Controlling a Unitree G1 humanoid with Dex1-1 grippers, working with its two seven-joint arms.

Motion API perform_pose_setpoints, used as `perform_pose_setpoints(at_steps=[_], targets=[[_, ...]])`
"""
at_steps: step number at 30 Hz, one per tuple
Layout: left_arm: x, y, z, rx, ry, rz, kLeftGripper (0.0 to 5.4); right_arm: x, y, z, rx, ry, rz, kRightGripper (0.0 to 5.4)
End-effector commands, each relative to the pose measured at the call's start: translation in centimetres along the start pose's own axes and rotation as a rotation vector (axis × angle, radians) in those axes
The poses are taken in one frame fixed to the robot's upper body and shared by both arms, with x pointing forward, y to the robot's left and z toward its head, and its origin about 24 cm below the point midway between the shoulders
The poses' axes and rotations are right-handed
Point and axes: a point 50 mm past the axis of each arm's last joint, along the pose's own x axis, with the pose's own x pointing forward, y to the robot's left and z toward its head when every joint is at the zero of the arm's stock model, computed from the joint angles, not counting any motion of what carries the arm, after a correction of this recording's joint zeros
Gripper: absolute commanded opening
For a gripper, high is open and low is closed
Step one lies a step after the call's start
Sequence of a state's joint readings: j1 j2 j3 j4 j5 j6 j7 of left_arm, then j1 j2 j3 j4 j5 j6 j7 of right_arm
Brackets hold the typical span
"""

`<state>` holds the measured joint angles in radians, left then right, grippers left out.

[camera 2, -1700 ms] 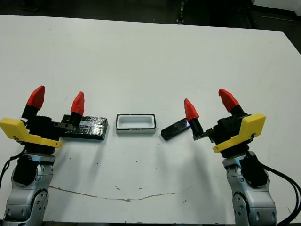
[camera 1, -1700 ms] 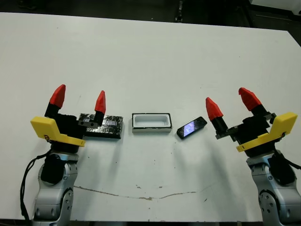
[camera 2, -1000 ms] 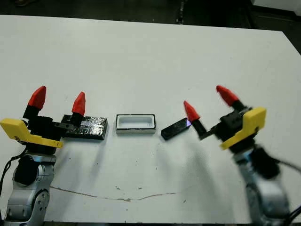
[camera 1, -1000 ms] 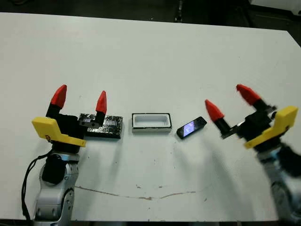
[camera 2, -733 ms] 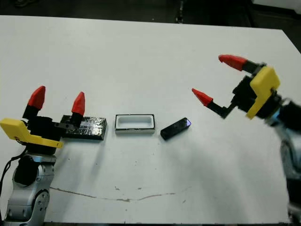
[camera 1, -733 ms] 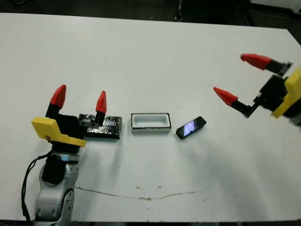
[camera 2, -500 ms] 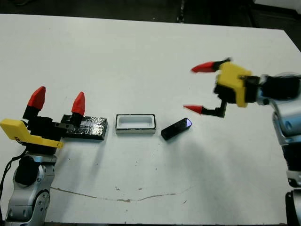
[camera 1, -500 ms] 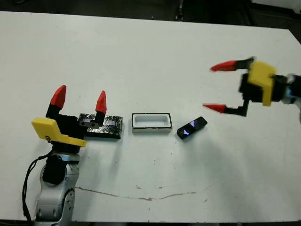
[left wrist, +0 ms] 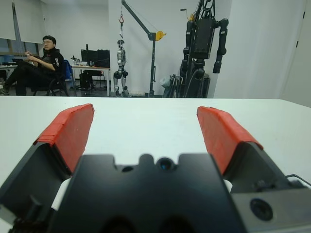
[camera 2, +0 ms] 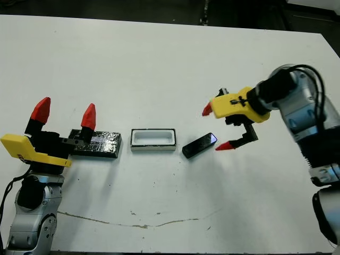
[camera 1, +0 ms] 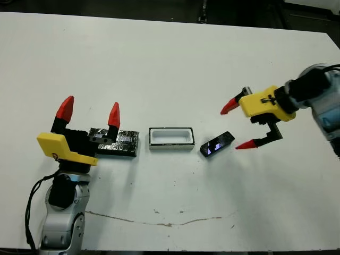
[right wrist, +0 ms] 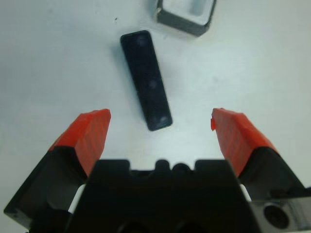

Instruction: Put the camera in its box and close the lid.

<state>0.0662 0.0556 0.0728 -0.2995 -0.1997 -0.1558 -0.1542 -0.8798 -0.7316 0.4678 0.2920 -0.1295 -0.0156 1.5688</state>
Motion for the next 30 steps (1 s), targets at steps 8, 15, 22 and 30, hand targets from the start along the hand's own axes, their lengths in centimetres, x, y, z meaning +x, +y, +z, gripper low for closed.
perform_pose_setpoints(at_steps=[8, 15, 22, 30], targets=[[-0.2, 0.0, -0.1, 0.012, 0.015, 0.010, 5.39, 1.6, -0.1, -1.1, 0.060, -0.091, 0.023, 5.40], [-0.2, 0.0, -0.2, 0.013, 0.017, 0.011, 5.39, 2.1, -0.1, -2.0, 0.097, -0.121, 0.000, 5.40], [-0.3, -0.1, -0.2, 0.001, 0.018, 0.005, 5.39, 2.7, 0.0, -2.3, 0.128, -0.128, 0.009, 5.40], [-0.3, 0.0, -0.2, 0.004, 0.018, 0.007, 5.39, 3.5, 0.3, -3.0, 0.228, -0.153, 0.017, 5.40]])
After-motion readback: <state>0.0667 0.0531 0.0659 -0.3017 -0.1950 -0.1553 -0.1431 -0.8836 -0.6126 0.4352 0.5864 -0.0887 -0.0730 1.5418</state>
